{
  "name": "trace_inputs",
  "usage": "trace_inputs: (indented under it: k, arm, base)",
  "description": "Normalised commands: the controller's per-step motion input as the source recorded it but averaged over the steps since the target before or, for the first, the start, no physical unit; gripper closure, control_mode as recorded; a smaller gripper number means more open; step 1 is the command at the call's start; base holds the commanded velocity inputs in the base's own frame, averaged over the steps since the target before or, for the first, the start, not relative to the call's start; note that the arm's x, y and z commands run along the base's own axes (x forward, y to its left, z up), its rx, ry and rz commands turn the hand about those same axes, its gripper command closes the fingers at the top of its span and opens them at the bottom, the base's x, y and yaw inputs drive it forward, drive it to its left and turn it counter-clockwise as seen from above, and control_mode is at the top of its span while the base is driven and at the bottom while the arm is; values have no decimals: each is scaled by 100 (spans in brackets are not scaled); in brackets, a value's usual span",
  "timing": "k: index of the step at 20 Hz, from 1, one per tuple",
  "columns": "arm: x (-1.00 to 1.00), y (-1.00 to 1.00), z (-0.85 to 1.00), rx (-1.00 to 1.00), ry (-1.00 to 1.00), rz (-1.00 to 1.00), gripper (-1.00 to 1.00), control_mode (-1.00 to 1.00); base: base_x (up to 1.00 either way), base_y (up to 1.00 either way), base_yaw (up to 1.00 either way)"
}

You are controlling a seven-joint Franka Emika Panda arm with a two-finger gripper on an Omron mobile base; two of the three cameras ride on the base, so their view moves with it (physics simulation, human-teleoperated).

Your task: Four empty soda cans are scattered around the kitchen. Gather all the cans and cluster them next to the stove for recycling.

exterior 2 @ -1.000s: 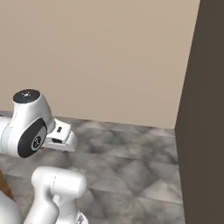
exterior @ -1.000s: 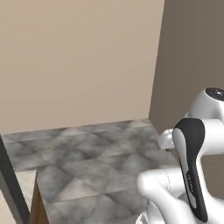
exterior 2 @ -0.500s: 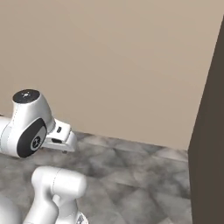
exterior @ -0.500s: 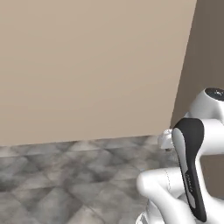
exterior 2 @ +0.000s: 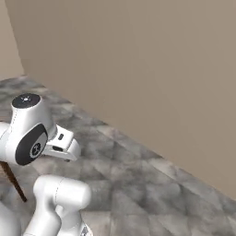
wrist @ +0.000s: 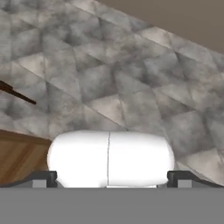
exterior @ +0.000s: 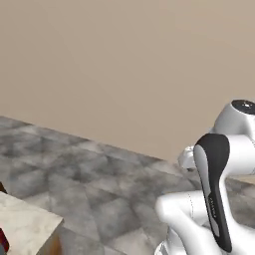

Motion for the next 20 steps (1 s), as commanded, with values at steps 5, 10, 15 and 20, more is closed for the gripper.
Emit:
trace_inputs:
  k: [5, 10, 15, 20]
  arm:
    - [0, 0, 0, 0, 0, 0, -100, 100]
    - [0, 0, 0, 0, 0, 0, -100, 100]
    - [0, 0, 0, 0, 0, 0, -100, 100]
    - [0, 0, 0, 0, 0, 0, -100, 100]
  base:
    - [35, -9, 88]
    - [43, -12, 86]
    - [61, -13, 82]
    - [58, -15, 80]
